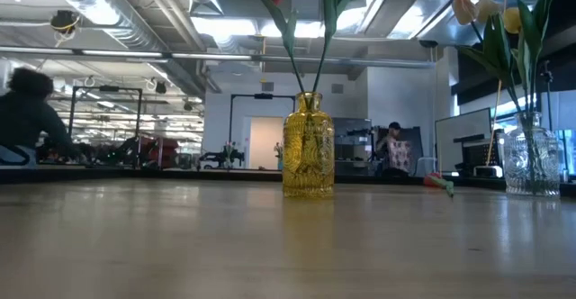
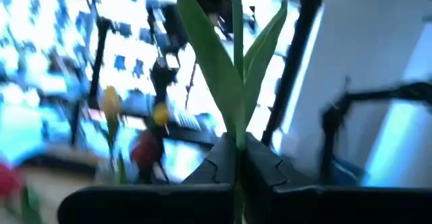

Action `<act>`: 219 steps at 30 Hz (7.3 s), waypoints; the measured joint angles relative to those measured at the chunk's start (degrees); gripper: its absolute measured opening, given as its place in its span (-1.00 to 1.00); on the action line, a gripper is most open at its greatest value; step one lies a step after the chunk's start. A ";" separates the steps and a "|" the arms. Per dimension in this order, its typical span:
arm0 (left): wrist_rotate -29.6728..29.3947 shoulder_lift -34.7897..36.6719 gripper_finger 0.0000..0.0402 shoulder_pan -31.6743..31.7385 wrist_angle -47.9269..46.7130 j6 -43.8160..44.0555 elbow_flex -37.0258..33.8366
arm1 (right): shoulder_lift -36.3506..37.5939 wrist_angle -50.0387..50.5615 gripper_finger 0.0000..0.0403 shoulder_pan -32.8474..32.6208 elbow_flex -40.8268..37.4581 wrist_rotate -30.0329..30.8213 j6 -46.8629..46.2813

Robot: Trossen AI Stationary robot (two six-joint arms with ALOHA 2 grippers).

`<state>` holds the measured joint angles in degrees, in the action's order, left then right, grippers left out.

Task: Sort flowers into vase by color
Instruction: Put the dark red tulip into the yellow transparent vase, then put the red tulip into the yellow transparent vase

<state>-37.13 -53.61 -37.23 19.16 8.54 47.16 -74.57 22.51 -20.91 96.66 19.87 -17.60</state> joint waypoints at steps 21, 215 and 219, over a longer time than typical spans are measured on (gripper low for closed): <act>11.36 -24.98 -0.99 18.20 13.20 -7.59 13.05 | -12.09 -7.50 0.18 1.19 0.04 5.00 4.42; 0.68 7.96 -0.69 14.10 -33.11 12.32 12.78 | -16.83 5.97 -0.97 69.40 -29.86 -15.69 -19.60; 0.64 8.07 -0.69 13.15 -33.31 10.46 12.78 | -9.81 4.03 -0.98 66.83 -23.64 -14.43 -18.07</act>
<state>-36.49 -45.54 -24.08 -14.15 19.00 59.94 -84.38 26.54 45.92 73.02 5.44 -35.66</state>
